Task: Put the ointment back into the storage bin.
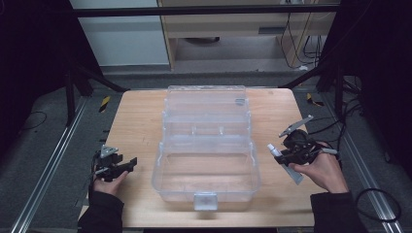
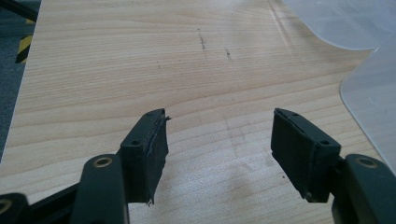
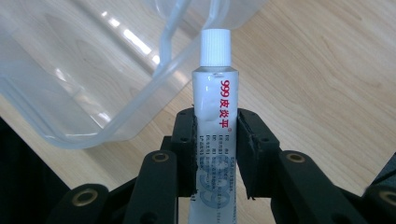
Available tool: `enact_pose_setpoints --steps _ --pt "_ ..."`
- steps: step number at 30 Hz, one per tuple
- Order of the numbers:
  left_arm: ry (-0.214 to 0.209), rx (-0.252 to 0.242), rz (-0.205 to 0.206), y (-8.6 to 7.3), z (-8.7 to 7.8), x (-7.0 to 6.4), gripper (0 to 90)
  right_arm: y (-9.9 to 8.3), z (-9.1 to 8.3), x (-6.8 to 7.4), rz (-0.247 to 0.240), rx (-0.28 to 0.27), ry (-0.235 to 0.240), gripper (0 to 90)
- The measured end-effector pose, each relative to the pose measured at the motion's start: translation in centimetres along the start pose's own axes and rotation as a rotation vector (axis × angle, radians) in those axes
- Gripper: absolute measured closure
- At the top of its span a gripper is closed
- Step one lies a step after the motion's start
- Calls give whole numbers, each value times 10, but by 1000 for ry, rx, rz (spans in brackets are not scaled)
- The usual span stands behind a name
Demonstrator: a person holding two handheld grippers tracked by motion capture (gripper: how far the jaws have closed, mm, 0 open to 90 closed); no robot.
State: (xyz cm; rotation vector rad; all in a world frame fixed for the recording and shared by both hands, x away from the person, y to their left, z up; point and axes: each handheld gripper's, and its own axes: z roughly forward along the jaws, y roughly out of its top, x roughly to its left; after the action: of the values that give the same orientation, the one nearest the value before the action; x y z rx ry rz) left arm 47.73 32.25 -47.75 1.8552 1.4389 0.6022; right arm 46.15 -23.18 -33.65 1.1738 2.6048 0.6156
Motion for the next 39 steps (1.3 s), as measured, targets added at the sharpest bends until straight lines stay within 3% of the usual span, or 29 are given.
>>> enact_pose_setpoints --steps 8,11,12,17,18,20,22,32,39 --pt "1 2 3 0 0 0 358 21 -19 12 -94 -8 38 700" --pt "0 3 4 0 0 0 358 34 -24 22 -170 -2 74 700" --pt "0 3 4 0 0 0 358 34 -24 22 -170 -2 74 700" --pt "0 2 3 0 1 0 358 52 -26 38 -269 24 119 700" --pt "1 2 3 0 1 0 358 59 -25 44 -303 35 132 699" --pt "0 2 3 0 1 0 358 62 -24 47 -317 41 134 699" --pt "0 4 6 0 1 0 358 71 -20 55 -362 57 151 700" --pt "0 6 1 0 1 1 358 94 -2 80 -486 101 199 699" --pt "0 6 0 0 2 1 358 102 17 92 -540 142 223 699"
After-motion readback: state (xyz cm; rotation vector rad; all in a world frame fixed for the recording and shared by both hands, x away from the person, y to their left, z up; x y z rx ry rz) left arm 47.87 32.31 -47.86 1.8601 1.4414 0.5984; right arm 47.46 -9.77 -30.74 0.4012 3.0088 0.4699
